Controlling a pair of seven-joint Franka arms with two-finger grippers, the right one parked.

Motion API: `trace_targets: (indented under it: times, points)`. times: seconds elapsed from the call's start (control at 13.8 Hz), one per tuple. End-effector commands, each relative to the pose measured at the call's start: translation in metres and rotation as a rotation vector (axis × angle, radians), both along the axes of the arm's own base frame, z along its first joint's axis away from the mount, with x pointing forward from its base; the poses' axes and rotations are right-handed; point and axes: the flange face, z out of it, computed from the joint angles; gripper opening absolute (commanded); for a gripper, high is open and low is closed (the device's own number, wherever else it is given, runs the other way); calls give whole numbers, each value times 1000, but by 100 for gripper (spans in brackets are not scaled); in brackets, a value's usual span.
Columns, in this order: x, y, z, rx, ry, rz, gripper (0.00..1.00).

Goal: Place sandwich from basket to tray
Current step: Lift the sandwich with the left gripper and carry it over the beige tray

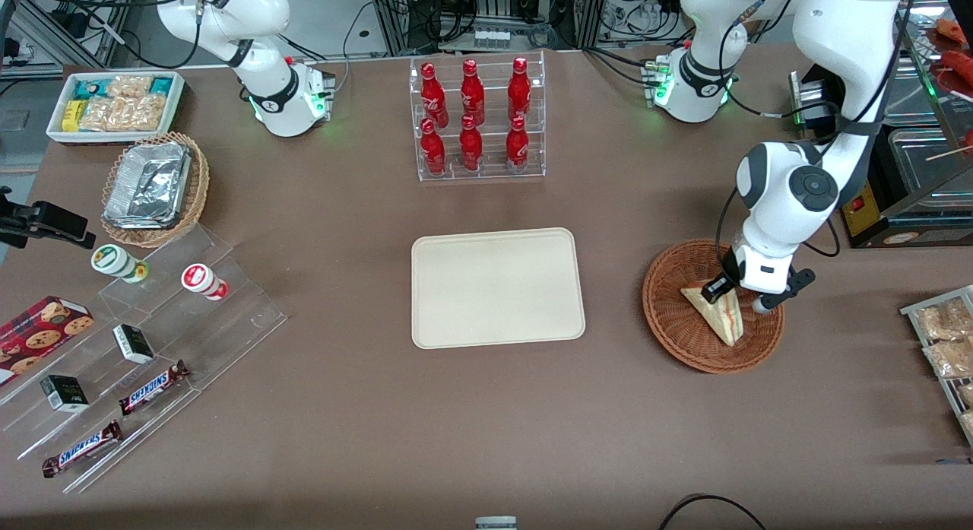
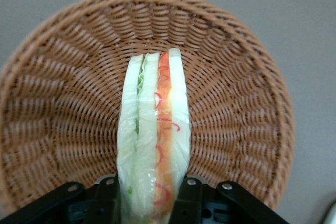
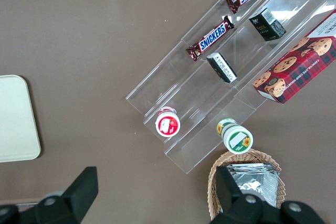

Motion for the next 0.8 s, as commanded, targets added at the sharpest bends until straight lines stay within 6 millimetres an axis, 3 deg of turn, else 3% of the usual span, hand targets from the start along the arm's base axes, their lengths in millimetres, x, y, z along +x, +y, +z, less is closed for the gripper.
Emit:
trace_targets:
  times: [0.0,0.22,0.36,0.58,0.73]
  points:
    - [20,-29,78,34,37,-63,0]
    - [34,-103,133,16,27,-171,0]
    - [34,-152,151,-5,42,-237,0]
    - [6,-237,147,-13,42,-388,0]
    - [-8,-291,127,-5,60,-464,0]
